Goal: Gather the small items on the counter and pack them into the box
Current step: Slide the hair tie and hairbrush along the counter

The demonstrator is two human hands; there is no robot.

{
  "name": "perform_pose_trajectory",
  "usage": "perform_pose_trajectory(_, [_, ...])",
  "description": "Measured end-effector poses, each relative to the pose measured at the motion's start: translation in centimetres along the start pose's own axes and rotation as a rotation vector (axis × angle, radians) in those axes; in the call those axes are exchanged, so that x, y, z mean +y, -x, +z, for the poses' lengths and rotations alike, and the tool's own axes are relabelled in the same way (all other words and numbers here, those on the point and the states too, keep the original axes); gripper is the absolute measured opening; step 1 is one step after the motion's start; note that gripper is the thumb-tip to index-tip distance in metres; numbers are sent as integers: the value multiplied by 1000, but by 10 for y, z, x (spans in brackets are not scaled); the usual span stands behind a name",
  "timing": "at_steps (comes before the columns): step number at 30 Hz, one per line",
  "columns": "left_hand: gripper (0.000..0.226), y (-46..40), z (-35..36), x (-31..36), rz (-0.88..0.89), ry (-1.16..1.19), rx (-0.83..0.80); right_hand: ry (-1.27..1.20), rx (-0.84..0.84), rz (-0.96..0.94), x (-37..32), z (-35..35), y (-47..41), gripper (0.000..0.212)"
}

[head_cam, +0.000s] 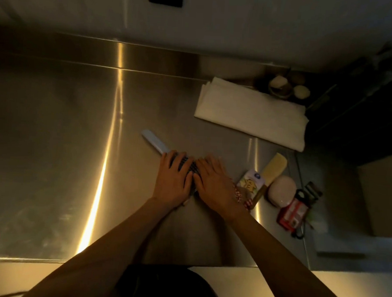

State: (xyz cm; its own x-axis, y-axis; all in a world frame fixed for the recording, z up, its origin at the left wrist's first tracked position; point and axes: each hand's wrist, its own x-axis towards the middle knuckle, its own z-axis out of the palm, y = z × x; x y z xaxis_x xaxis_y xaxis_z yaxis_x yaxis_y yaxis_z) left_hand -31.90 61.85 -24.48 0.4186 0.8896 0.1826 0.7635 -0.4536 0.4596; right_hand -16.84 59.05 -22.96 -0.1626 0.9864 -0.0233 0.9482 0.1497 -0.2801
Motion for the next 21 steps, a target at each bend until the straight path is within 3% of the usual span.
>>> perform_pose_trajectory(3, [44,-4,11,17,33,6,-9,31,9,13,15,-7,14,77])
perform_pose_trajectory(12, [44,-8,23,35,74,6,-34,107,-16,56,30,-15,24,66])
perform_pose_trajectory(18, [48,-7,16,32,66,-63,-75,-35,71,123,33,-27,24,69])
perform_pose_trajectory(21, [48,-7,8,30,72,-81,-54,-108,140,196,46,-42,24,59])
